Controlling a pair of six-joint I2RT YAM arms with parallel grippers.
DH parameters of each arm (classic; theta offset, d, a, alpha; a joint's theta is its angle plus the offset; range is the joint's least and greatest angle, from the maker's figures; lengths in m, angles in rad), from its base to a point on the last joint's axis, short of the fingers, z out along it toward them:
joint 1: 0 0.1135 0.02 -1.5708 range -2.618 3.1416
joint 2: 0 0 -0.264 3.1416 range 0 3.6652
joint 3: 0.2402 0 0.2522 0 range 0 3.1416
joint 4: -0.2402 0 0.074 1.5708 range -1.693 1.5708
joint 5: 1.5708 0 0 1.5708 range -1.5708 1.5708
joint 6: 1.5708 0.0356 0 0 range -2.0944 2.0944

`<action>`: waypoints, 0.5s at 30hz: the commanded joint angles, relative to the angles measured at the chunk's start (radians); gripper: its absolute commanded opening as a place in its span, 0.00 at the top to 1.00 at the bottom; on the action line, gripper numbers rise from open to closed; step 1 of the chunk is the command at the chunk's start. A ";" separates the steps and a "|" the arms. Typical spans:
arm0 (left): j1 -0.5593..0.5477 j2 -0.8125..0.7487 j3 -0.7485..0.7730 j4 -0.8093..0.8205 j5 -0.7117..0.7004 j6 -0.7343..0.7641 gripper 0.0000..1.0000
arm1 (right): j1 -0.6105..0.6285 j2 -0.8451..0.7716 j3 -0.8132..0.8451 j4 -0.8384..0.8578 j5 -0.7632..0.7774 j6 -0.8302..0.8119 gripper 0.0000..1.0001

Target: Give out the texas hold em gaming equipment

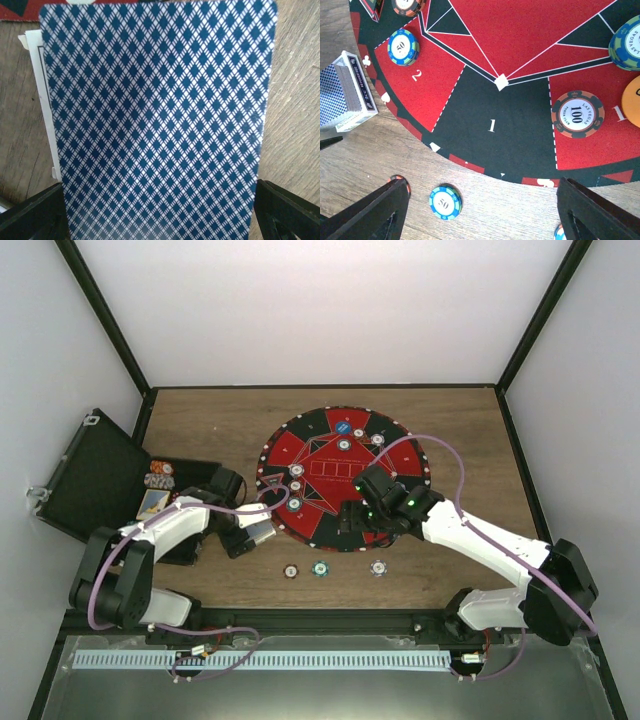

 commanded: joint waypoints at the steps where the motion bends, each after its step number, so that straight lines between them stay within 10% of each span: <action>1: -0.004 0.018 -0.006 0.020 -0.005 0.005 0.00 | 0.011 -0.027 0.046 -0.004 -0.006 0.008 0.17; 15: 0.003 0.049 -0.012 0.042 -0.009 0.013 0.07 | 0.010 -0.024 0.046 0.001 -0.017 0.005 0.19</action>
